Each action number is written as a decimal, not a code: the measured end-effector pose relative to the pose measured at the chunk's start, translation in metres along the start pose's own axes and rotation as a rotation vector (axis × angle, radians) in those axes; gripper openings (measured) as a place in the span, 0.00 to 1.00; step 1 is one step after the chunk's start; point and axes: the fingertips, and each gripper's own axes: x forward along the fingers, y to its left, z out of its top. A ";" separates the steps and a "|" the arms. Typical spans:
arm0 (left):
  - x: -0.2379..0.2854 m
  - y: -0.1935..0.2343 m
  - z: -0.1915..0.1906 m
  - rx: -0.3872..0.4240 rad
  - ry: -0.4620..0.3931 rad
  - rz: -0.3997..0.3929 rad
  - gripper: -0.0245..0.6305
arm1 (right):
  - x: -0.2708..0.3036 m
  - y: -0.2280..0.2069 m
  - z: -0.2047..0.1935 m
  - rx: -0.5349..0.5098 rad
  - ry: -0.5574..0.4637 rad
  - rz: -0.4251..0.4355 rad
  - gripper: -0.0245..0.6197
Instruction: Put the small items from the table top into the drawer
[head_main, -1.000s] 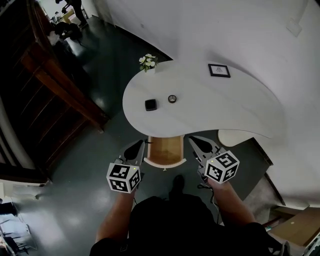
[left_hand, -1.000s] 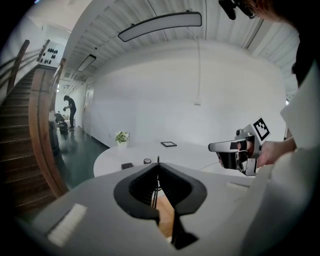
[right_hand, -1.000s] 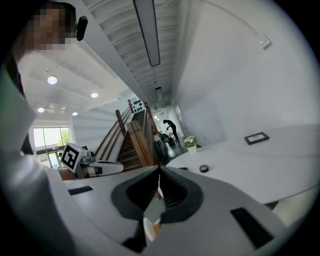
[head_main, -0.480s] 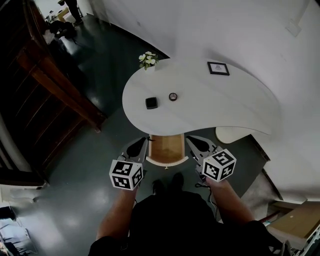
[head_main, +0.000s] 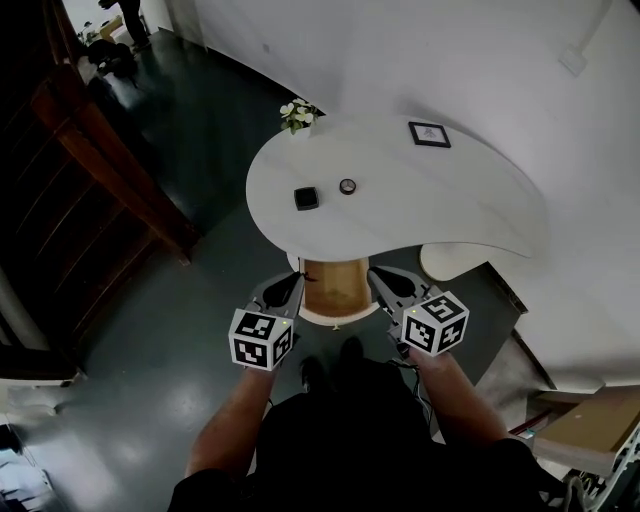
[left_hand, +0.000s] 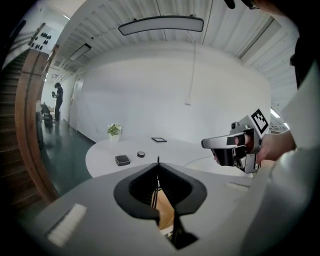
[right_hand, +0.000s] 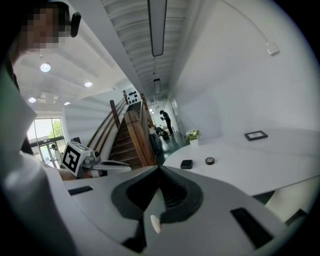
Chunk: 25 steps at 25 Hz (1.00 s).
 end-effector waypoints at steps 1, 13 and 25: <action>0.003 0.001 -0.003 -0.008 0.007 -0.007 0.07 | 0.001 0.000 -0.002 0.000 0.005 -0.002 0.06; 0.066 -0.001 -0.055 -0.045 0.153 -0.049 0.07 | 0.017 -0.048 -0.051 0.068 0.088 -0.012 0.06; 0.133 -0.012 -0.142 0.014 0.386 -0.104 0.07 | 0.028 -0.092 -0.103 0.147 0.145 -0.011 0.06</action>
